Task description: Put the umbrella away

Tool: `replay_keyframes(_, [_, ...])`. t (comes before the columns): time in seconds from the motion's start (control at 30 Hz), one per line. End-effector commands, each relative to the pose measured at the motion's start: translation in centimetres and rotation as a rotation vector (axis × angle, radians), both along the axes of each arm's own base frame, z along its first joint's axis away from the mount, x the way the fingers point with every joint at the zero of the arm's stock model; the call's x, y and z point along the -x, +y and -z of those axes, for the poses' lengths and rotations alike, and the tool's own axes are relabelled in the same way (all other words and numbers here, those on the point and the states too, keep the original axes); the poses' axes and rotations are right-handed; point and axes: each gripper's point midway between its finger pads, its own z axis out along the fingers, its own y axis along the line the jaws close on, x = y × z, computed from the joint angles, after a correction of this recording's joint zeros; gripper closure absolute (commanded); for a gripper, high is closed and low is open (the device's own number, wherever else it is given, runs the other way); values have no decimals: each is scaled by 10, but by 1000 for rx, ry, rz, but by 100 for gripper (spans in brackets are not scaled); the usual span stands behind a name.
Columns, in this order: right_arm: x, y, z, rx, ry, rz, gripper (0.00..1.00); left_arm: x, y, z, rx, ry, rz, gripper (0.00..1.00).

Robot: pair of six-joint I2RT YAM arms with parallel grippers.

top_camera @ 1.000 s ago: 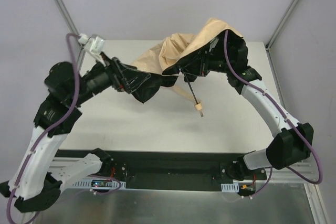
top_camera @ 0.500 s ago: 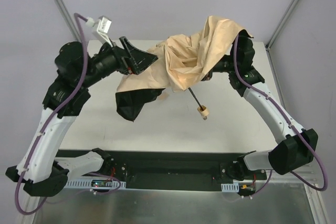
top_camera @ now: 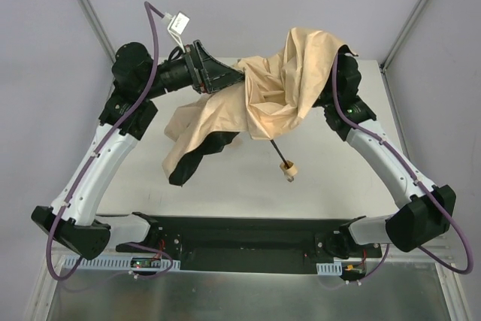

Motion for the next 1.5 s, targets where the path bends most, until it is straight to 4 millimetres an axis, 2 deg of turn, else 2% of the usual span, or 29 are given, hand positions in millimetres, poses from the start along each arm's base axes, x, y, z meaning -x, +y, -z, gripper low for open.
replay_keyframes(0.0, [29, -7, -39, -85, -177, -62, 100, 19, -12, -20, 102, -49, 217, 1])
replay_keyframes(0.07, [36, -6, -44, -92, -184, -77, 100, 16, -14, -15, 100, -29, 224, 1])
replay_keyframes(0.1, [39, -5, -46, -96, -188, -85, 100, 15, -14, -16, 108, -34, 233, 4])
replay_keyframes(0.13, [42, -3, -47, -99, -186, -93, 100, 14, -14, -17, 118, -38, 242, 11])
replay_keyframes(0.2, [47, -2, -51, -105, -192, -96, 100, 14, -14, -23, 154, -43, 270, 40])
replay_keyframes(0.3, [47, -1, -53, -113, -194, -67, 100, 15, -14, -28, 177, -40, 312, 68])
replay_keyframes(0.33, [45, 0, -52, -113, -188, -52, 100, 16, -13, -32, 179, -62, 313, 80])
replay_keyframes(0.37, [43, 1, -50, -108, -176, -36, 98, 17, -11, -36, 181, -80, 305, 92])
replay_keyframes(0.4, [38, 2, -47, -101, -161, -5, 86, 16, -9, -39, 181, -100, 292, 99])
replay_keyframes(0.43, [34, 1, -44, -92, -156, 39, 71, 15, -5, -43, 178, -129, 270, 100])
replay_keyframes(0.53, [11, -2, -12, 14, -94, 241, 28, 9, 11, -51, 168, -210, 174, 100])
replay_keyframes(0.63, [0, -12, 25, 103, -8, 377, 20, 1, 31, -56, 160, -283, 45, 100])
replay_keyframes(0.77, [-11, -35, 57, 181, 63, 589, 14, -11, 49, -57, 100, -334, -91, 100])
replay_keyframes(0.87, [-12, -53, 66, 206, 119, 718, 10, -13, 60, -63, 41, -418, -164, 100])
replay_keyframes(0.97, [-5, -61, 66, 187, 249, 773, 8, -18, 73, -67, -4, -539, -275, 100])
replay_keyframes(1.0, [-2, -58, 55, 143, 286, 761, 9, -17, 74, -67, -15, -583, -286, 100])
replay_keyframes(1.07, [4, -55, 18, 24, 336, 734, 9, -17, 75, -68, -49, -673, -294, 100])
replay_keyframes(1.2, [4, -63, -41, -130, 403, 753, 8, -15, 77, -65, -83, -780, -308, 100])
replay_keyframes(1.4, [-1, -80, -84, -220, 482, 766, 9, -3, 77, -70, -86, -878, -291, 100])
replay_keyframes(1.47, [-4, -75, -92, -211, 477, 733, 10, -2, 77, -71, -73, -877, -294, 100])
